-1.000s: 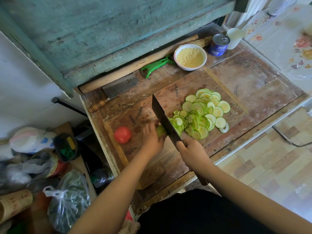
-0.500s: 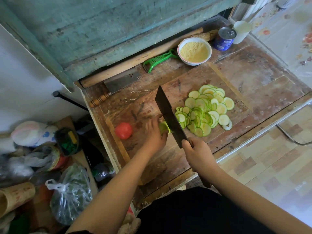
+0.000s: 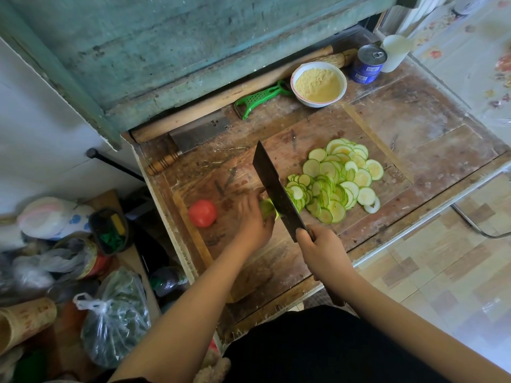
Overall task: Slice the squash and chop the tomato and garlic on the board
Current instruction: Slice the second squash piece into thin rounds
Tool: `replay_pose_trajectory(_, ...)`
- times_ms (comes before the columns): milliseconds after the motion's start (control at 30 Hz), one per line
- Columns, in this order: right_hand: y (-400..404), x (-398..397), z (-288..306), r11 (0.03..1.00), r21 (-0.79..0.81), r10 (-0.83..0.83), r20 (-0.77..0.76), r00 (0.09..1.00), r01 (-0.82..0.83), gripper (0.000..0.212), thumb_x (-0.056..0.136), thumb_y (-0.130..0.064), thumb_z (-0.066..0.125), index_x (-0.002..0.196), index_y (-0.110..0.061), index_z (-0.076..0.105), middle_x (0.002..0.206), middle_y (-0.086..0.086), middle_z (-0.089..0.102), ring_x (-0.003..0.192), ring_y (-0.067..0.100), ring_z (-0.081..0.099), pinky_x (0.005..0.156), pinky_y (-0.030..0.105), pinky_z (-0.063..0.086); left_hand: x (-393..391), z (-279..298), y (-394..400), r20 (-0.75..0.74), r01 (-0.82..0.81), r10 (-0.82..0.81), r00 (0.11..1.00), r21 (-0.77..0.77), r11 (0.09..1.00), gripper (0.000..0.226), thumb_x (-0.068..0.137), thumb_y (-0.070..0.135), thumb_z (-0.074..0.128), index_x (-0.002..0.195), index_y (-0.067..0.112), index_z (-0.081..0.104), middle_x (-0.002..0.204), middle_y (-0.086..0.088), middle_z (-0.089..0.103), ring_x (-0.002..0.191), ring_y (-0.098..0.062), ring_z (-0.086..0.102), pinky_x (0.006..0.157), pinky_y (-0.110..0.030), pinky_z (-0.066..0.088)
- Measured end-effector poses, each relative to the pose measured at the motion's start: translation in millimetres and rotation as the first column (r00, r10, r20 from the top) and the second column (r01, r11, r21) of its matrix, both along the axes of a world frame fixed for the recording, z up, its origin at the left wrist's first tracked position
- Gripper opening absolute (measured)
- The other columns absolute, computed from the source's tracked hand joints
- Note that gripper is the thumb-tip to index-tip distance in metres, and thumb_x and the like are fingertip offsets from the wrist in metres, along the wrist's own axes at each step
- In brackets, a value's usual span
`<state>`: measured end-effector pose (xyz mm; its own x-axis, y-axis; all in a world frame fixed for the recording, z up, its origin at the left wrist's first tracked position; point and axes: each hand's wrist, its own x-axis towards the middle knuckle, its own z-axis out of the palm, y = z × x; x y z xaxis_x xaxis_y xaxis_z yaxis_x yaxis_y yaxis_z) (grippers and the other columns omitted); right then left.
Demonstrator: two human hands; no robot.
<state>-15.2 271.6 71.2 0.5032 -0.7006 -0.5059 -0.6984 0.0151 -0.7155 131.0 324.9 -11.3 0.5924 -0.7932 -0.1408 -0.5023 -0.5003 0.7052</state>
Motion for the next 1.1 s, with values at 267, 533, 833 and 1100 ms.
replay_pose_trajectory(267,-3,4,2,1.0,0.001,0.028,-0.012,1.0,-0.028,0.031,0.09,-0.024,0.043,0.062,-0.011,0.036,0.056,0.007,0.035,0.048,0.017,0.032,0.049,0.029,0.028,-1,2,0,-0.008,0.0,0.0,1.0,-0.017,1.0,0.062,0.085,0.01,0.061,0.14,0.009,0.031,0.124,-0.01,0.038,0.117,-0.023,0.032,0.094,-0.025,0.023)
replay_pose_trajectory(533,-6,19,-2,0.998,-0.006,0.057,-0.056,0.997,-0.057,0.031,0.09,-0.026,0.043,0.063,-0.011,0.035,0.054,0.002,0.036,0.048,0.018,0.034,0.049,0.032,0.035,1,0,-2,-0.011,0.005,-0.005,1.0,0.015,1.0,0.063,0.085,0.012,0.061,0.14,0.008,0.03,0.127,-0.013,0.037,0.119,-0.027,0.031,0.098,-0.03,0.025)
replay_pose_trajectory(833,-13,38,-11,0.997,0.051,0.059,-0.124,0.991,-0.053,0.033,0.091,-0.03,0.043,0.063,-0.014,0.042,0.056,0.002,0.045,0.048,0.021,0.044,0.053,0.036,0.045,1,3,1,-0.032,0.003,-0.002,0.999,0.04,0.999,0.067,0.086,0.014,0.061,0.142,0.011,0.025,0.134,-0.011,0.032,0.123,-0.023,0.026,0.103,-0.034,0.023)
replay_pose_trajectory(1100,-12,16,-1,0.998,0.057,-0.013,-0.035,0.999,0.015,0.029,0.087,-0.029,0.043,0.072,-0.004,0.045,0.056,0.006,0.041,0.049,0.02,0.039,0.052,0.034,0.04,1,2,0,-0.038,-0.008,0.009,0.999,0.008,1.0,0.067,0.086,0.014,0.062,0.143,0.009,0.026,0.132,-0.013,0.035,0.123,-0.026,0.029,0.105,-0.035,0.025)
